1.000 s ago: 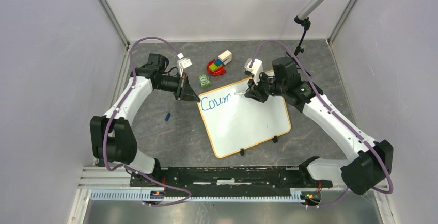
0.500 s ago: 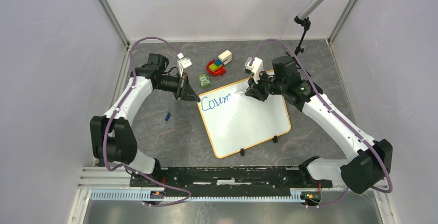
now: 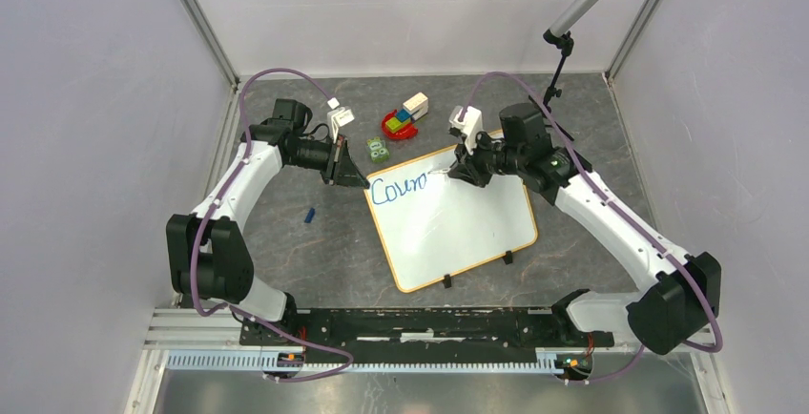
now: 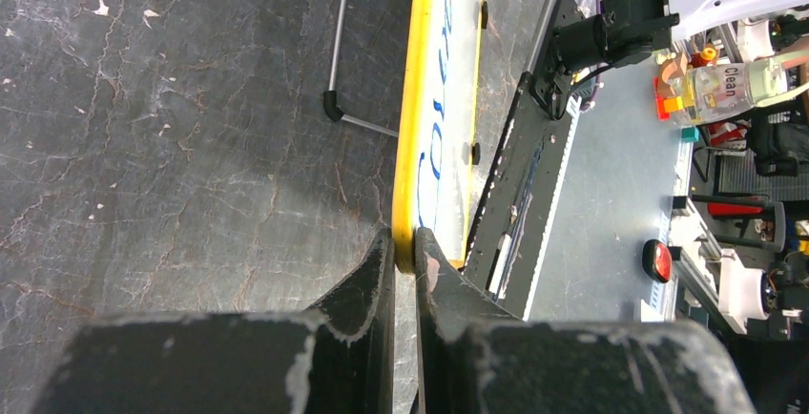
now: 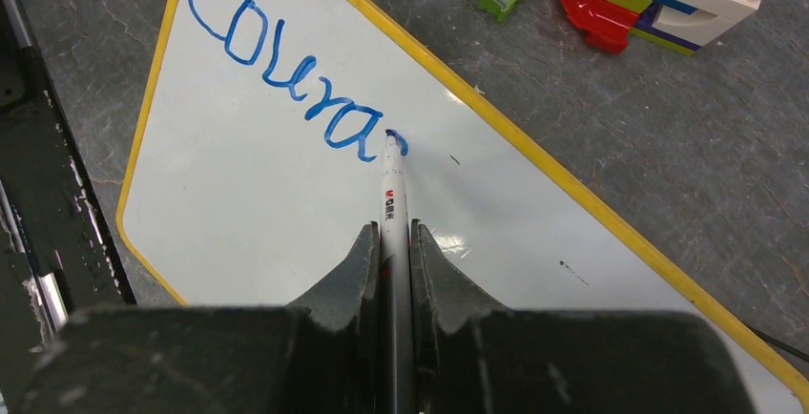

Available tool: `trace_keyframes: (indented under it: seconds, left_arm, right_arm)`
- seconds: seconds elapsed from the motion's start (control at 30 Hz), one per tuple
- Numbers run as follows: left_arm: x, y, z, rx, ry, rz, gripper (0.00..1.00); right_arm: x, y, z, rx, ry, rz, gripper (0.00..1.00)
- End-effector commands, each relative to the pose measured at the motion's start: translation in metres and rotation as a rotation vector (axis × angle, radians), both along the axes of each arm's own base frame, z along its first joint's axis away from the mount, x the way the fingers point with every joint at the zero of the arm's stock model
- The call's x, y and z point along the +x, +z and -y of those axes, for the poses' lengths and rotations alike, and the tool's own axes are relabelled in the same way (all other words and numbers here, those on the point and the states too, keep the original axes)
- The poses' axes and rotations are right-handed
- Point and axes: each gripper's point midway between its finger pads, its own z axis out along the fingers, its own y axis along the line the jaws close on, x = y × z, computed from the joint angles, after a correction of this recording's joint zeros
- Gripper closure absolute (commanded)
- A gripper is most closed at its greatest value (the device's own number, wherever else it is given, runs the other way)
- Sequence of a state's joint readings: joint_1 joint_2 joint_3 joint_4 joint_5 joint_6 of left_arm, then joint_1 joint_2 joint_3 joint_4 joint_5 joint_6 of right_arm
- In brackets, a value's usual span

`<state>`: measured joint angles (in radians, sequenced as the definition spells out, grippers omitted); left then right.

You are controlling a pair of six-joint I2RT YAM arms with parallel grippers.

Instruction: Write a sentence on the whiteboard

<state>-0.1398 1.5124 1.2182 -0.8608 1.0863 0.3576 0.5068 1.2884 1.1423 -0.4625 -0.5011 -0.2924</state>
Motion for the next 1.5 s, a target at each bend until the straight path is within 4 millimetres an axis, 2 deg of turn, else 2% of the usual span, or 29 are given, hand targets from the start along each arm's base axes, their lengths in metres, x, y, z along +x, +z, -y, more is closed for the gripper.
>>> trace_keyframes:
  seconds: [0.0,0.3,0.6,0.9,1.13,1.47]
  left_arm:
    - [-0.005,-0.002,0.009,-0.001,-0.035,-0.009,0.97]
    - [-0.005,-0.002,0.009,-0.001,-0.035,-0.008,0.98]
    - [-0.005,-0.001,0.01,-0.003,-0.036,-0.006,0.98]
    - [-0.005,0.0,0.009,-0.004,-0.037,-0.002,0.98]
    - [-0.004,-0.001,0.009,-0.001,-0.036,-0.005,0.98]
    - [-0.004,-0.002,0.009,0.0,-0.035,-0.007,0.98]
  right_arm:
    - [-0.004,-0.01,0.003,-0.015,0.0,0.006,1.0]
    - [-0.008,-0.013,0.014,-0.053,-0.012,0.018,1.0]
    - [0.005,0.001,0.019,-0.062,-0.042,0.054,1.0]
    - [0.017,0.017,0.011,-0.033,-0.04,0.08,1.0]
    - [0.012,0.004,0.012,-0.045,-0.032,0.049,1.0]
    - [-0.009,-0.015,0.022,-0.068,-0.017,0.009,1.0]
